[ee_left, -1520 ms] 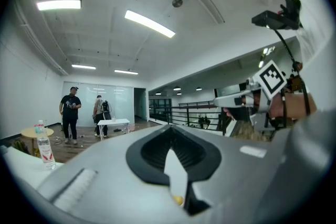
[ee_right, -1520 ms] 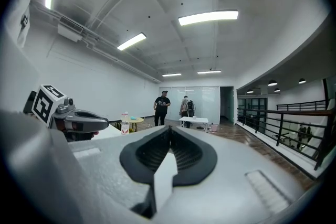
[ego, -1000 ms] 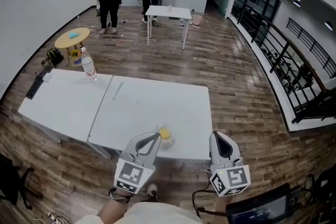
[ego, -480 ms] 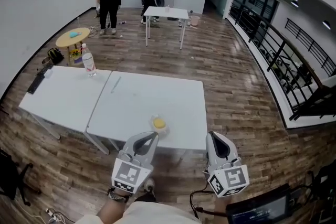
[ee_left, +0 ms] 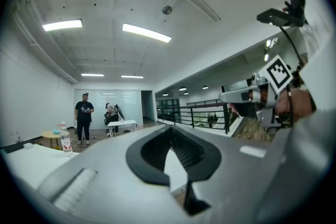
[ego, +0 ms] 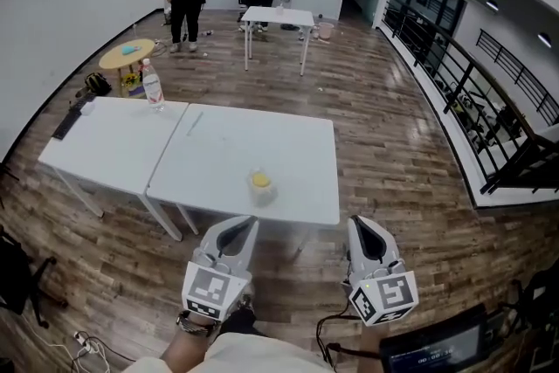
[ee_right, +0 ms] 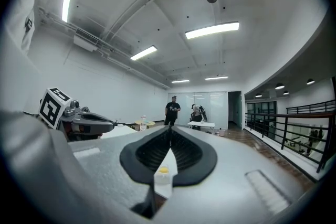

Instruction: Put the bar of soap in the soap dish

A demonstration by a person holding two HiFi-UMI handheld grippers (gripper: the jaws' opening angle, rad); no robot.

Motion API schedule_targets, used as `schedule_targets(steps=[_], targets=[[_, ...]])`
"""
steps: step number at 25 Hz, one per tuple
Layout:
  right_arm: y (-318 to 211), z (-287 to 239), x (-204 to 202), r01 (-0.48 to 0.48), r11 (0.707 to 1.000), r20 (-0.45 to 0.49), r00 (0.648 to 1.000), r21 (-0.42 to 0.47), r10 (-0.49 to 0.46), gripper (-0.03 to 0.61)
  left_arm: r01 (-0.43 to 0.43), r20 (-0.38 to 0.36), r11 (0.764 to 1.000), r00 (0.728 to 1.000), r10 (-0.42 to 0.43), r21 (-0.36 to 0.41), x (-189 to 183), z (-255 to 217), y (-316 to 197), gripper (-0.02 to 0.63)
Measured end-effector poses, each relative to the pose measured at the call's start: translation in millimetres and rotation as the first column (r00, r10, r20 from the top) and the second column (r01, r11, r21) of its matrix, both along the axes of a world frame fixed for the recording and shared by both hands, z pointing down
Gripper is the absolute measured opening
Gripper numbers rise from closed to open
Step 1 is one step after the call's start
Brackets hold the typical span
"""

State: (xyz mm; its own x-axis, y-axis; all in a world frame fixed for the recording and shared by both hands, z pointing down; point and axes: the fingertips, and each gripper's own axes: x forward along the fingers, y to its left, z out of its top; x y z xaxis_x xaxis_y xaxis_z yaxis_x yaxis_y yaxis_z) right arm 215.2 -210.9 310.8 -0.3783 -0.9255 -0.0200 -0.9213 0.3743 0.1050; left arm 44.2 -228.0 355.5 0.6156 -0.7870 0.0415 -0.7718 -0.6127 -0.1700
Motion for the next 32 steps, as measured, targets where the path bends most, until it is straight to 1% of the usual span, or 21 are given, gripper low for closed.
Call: schedule_targets(steps=[5, 11, 15, 17, 20, 26, 32], targets=[[28, -7, 1, 0.016, 1.0, 0.003, 1.0, 0.023, -0.016, 0.003, 0.012, 0.008, 1.0, 1.0, -0.013, 0.012, 1, -4, 33, 0.008], [57, -8, -2, 0.045, 0.999, 0.006, 0.999, 0.026, -0.045, 0.003, 0.028, 0.007, 1.0, 1.0, -0.028, 0.005, 2, -1, 67, 0.008], [68, -8, -5, 0.056, 0.998, 0.006, 0.998, 0.022, -0.056, 0.003, 0.042, -0.014, 0.999, 0.999, -0.042, 0.003, 0, -10, 78, 0.008], [70, -8, -4, 0.052, 0.998, 0.012, 0.999, 0.021, -0.052, 0.003, 0.044, -0.016, 0.999, 0.999, -0.043, 0.007, -1, -13, 81, 0.008], [71, -10, -4, 0.046, 0.999, 0.015, 0.999, 0.025, -0.047, 0.003, 0.042, 0.005, 0.999, 0.999, -0.042, 0.015, -6, -11, 80, 0.008], [69, -12, -7, 0.018, 0.999, 0.03, 0.999, 0.028, -0.019, 0.003, 0.017, 0.006, 1.0, 1.0, -0.017, 0.018, -10, -11, 77, 0.008], [69, -14, -20, 0.001, 0.999, 0.025, 1.0, 0.043, -0.002, 0.003, 0.014, 0.009, 1.0, 1.0, -0.014, 0.027, -26, -12, 71, 0.008]])
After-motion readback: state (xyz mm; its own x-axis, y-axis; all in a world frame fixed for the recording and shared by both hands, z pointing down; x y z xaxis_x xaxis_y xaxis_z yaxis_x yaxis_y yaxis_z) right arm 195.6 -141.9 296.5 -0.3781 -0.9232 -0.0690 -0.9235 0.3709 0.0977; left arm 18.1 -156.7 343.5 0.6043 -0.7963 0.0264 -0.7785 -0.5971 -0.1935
